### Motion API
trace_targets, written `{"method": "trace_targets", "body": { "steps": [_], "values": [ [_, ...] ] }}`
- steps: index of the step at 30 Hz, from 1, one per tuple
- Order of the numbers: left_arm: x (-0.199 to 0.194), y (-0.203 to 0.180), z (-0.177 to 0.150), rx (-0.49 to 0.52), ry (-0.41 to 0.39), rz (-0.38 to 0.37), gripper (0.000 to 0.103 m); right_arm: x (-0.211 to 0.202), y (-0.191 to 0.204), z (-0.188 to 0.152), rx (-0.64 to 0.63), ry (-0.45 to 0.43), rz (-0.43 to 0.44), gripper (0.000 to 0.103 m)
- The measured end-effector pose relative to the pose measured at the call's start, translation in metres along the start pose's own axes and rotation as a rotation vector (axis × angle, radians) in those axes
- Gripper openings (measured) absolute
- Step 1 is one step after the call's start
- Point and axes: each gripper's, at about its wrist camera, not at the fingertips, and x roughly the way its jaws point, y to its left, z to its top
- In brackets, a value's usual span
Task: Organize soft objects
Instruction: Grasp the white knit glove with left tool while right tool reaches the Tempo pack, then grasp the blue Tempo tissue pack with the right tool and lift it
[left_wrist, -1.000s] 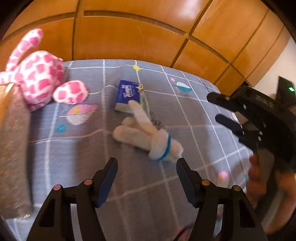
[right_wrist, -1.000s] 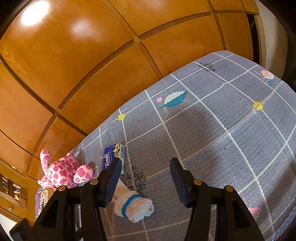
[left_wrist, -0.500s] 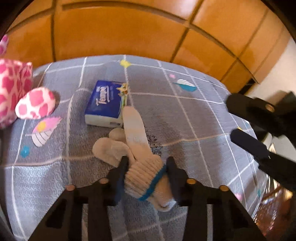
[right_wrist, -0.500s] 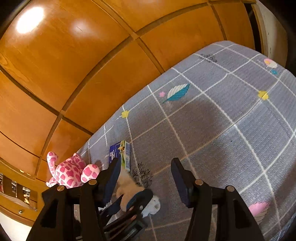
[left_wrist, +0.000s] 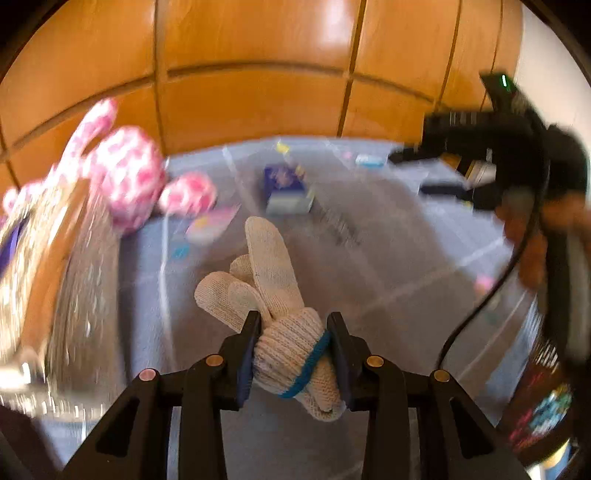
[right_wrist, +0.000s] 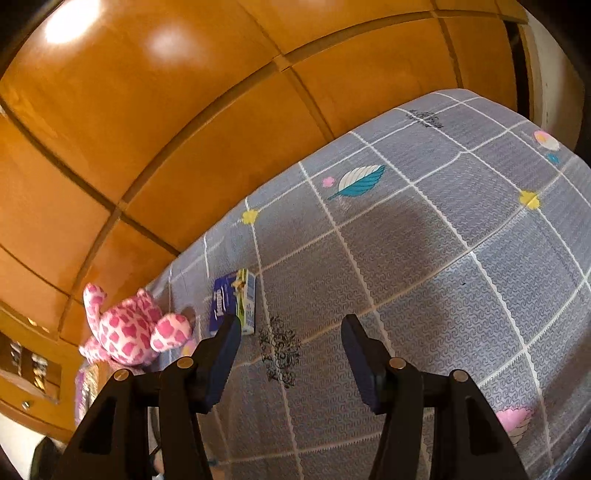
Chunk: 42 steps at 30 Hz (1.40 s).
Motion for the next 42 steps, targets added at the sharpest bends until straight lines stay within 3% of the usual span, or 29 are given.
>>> {"method": "trace_targets", "body": {
  "steps": [1,4,11,18,22,29,30,42],
  "values": [
    [0.006,0.004,-0.009,-0.005,0.026,0.002,0.037,0.003,0.003,-0.002,-0.017,0.014,-0.004,0.057],
    [0.000,0.013,-0.028,-0.019,-0.041,-0.026,0.037,0.012,0.012,-0.006,-0.061,0.054,-0.012,0.057],
    [0.008,0.025,-0.031,-0.104,-0.062,-0.099,0.039,0.036,0.042,-0.019,-0.184,0.139,-0.055,0.057],
    [0.004,0.022,-0.036,-0.098,-0.091,-0.096,0.040,0.083,0.084,-0.009,-0.278,0.172,-0.133,0.061],
    [0.003,0.023,-0.036,-0.105,-0.102,-0.104,0.040,0.120,0.111,0.001,-0.354,0.184,-0.235,0.061],
    [0.001,0.022,-0.037,-0.108,-0.113,-0.105,0.040,0.158,0.127,0.004,-0.406,0.237,-0.308,0.062],
    [0.001,0.022,-0.037,-0.108,-0.113,-0.104,0.040,0.160,0.126,0.003,-0.415,0.246,-0.308,0.056],
    [-0.002,0.021,-0.039,-0.093,-0.115,-0.082,0.040,0.087,0.096,-0.040,-0.545,0.263,-0.277,0.055]
  ]
}}
